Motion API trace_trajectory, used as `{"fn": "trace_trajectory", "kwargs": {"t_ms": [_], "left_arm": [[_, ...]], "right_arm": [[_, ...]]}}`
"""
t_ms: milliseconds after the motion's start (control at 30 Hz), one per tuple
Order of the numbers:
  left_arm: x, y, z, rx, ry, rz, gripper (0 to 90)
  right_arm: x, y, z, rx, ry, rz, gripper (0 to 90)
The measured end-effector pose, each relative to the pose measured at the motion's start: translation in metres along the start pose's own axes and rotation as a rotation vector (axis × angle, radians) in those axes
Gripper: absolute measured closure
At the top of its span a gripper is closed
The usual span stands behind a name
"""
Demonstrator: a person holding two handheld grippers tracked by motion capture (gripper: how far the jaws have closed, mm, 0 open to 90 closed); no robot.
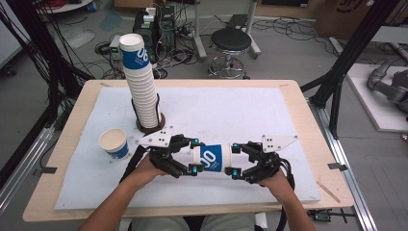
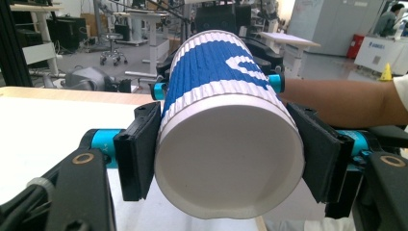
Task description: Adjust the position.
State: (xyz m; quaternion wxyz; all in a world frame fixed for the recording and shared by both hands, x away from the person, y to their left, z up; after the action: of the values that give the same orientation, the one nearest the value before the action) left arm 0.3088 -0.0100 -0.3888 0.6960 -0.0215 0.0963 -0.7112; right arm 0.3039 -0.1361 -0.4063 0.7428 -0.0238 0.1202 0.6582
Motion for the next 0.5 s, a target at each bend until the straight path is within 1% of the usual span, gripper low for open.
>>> {"fn": "trace_trajectory", "kwargs": {"t_ms": [167, 267, 333, 367, 433, 500], "left_arm": [[0.0011, -0.0008, -0.0009, 0.001, 0.006, 0.002, 31.6], [0.0014, -0.001, -0.0016, 0.002, 0.013, 0.008, 31.4], [0.0019, -0.0016, -0.0023, -0.009, 0.016, 0.006, 30.6], [0.0024, -0.0015, -0.0028, -0.02, 0.018, 0.01, 28.5], [0.0036, -0.0005, -0.0049, -0.054, 0.038, 0.027, 17.8], [0.0041, 0.0004, -0.0086, -0.058, 0.08, 0.047, 15.0]], "right_arm": [[-0.0019, 0.0004, -0.0012, -0.012, 0.017, -0.003, 30.0], [-0.0026, 0.0003, 0.0, -0.024, 0.015, -0.008, 30.7], [-0.0029, 0.0002, 0.0, -0.028, 0.02, -0.008, 30.8], [-0.0031, 0.0003, -0.0003, -0.028, 0.025, -0.006, 30.8], [-0.0029, -0.0005, -0.0026, -0.039, 0.053, -0.016, 30.9], [-0.0035, -0.0012, -0.0048, -0.041, 0.076, -0.019, 31.3]]}}
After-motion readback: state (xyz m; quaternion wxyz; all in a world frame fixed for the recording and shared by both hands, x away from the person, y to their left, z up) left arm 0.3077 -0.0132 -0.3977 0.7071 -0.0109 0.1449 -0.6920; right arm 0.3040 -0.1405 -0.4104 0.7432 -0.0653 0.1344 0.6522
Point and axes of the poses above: each handheld gripper's, and its own axes: x roughly forward along the jaws, z roughly out of its top, y roughly to its left, the point moved 10 cm from there along x, roughly forward along the jaws, and after that the axes turned 5 degrees about -x, right-handed, at the moved point
